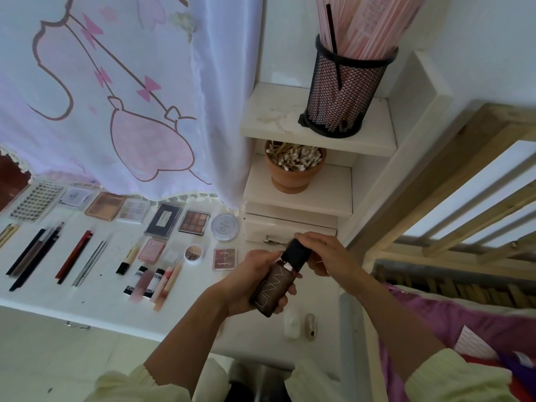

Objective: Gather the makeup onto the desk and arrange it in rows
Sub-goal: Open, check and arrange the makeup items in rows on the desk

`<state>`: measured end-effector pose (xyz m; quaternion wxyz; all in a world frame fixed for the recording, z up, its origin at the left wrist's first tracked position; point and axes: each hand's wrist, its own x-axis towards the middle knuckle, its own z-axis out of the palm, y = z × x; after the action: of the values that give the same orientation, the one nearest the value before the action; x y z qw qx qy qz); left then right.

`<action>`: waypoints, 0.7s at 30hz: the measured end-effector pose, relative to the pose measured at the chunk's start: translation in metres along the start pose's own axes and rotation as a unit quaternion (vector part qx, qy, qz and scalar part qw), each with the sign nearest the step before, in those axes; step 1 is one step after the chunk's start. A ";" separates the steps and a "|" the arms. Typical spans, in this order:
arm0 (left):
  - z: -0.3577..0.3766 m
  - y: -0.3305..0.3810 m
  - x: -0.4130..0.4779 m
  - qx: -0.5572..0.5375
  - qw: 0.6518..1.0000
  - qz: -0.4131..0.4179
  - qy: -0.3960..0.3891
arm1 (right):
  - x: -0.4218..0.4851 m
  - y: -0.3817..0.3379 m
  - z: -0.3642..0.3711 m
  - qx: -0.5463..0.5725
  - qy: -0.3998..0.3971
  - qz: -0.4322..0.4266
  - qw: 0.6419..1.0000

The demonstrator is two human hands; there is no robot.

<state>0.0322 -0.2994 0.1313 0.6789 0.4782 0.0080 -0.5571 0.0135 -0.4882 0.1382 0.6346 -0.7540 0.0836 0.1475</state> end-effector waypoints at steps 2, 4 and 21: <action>0.001 -0.002 -0.001 -0.002 1.000 -0.006 -0.003 | -0.001 0.002 -0.001 -0.012 0.000 -0.001 1.000; 0.003 -0.005 0.000 -0.002 1.000 -0.004 0.005 | -0.001 0.004 -0.002 -0.022 0.007 -0.003 1.000; -0.007 -0.013 0.001 0.115 0.991 0.056 0.047 | 0.002 0.002 -0.024 -0.098 0.072 -0.006 0.993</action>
<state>0.0266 -0.2946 0.1185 0.6482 0.5786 -0.0514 -0.4923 0.0175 -0.5122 0.1391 0.5508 -0.8218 0.1094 0.0963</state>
